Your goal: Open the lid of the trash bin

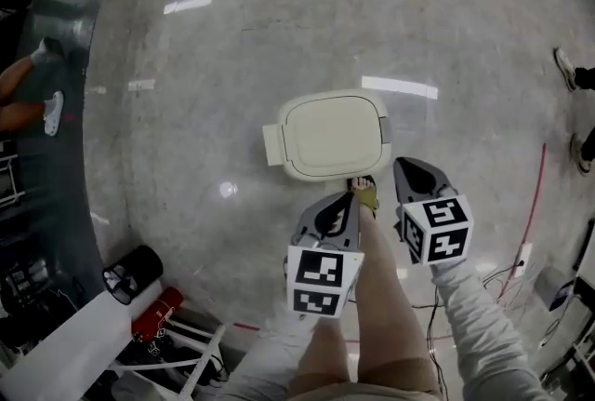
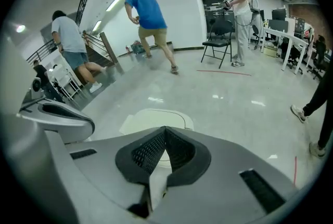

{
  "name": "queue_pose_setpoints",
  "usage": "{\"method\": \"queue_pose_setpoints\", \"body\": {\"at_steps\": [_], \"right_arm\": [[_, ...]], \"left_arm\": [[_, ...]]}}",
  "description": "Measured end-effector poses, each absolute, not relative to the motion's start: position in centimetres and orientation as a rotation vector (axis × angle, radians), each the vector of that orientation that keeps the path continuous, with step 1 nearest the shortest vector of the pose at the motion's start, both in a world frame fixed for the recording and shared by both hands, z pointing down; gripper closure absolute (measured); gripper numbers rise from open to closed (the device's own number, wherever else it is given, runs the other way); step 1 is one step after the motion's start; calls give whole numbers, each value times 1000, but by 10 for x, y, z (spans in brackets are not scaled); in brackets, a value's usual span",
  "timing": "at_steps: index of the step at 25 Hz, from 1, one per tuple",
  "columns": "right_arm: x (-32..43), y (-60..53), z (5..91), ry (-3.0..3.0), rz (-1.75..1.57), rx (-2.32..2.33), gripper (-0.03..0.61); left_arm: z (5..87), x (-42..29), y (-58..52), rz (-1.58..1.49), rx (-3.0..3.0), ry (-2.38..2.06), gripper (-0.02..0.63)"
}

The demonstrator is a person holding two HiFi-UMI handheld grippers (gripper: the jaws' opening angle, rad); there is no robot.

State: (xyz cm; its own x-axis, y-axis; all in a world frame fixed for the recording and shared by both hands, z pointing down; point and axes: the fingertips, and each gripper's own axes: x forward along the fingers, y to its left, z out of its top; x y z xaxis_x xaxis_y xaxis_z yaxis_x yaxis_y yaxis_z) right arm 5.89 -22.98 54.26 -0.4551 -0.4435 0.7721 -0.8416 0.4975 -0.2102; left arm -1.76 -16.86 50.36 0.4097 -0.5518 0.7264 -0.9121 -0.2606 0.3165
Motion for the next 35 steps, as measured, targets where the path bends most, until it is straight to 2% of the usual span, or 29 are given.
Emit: {"method": "queue_pose_setpoints", "body": {"at_steps": [18, 35], "right_arm": [[74, -263, 672, -1961, 753, 997, 583], [80, -275, 709, -1933, 711, 999, 584]], "left_arm": [[596, -18, -162, 623, 1839, -1228, 609], [643, -17, -135, 632, 1775, -1209, 609]]}}
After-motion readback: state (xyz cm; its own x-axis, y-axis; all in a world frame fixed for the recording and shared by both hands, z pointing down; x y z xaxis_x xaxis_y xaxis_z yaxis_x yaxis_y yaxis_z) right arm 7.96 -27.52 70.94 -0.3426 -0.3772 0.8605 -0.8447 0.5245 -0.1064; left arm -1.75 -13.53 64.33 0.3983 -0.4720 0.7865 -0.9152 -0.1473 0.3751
